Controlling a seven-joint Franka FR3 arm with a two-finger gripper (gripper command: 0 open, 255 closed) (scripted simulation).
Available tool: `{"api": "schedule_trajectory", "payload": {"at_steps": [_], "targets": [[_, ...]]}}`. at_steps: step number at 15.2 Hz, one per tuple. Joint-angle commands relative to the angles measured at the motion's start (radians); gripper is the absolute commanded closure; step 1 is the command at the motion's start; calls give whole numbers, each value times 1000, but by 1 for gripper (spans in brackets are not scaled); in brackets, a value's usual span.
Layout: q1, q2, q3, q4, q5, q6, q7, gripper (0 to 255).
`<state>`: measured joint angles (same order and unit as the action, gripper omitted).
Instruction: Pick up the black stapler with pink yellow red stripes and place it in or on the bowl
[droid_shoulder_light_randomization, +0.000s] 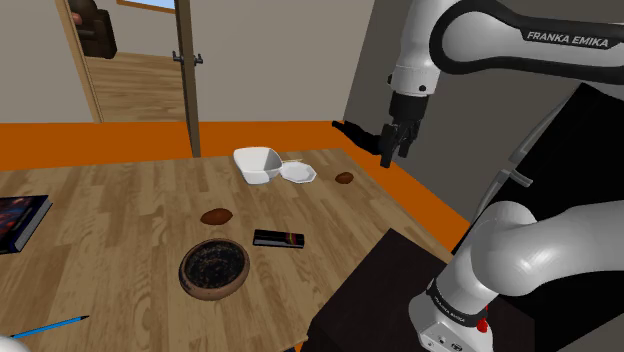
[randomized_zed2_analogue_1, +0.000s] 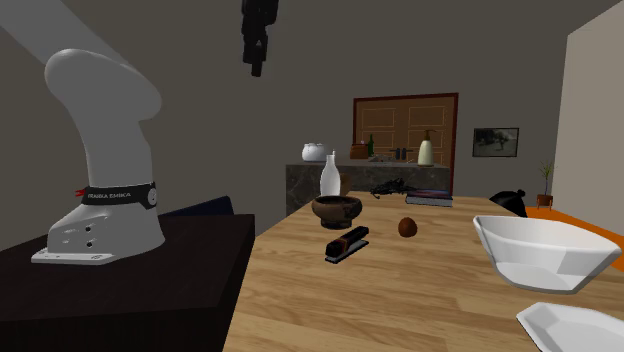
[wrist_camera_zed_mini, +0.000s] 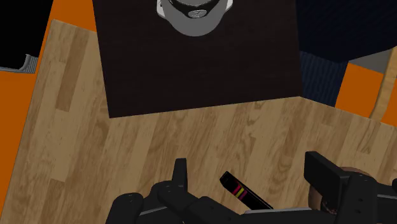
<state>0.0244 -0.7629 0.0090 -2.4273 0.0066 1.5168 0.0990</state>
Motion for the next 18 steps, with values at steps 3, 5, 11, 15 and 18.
{"api": "schedule_trajectory", "payload": {"at_steps": [3,5,11,15,18], "targets": [[11,27,-10,-44,-10,80,-41,0],[21,61,-20,-83,-18,162,-81,0],[52,206,-47,-163,-39,415,-199,0],[73,336,-61,-184,-45,585,-276,0],[90,447,-70,-183,-45,709,-334,0]]}}
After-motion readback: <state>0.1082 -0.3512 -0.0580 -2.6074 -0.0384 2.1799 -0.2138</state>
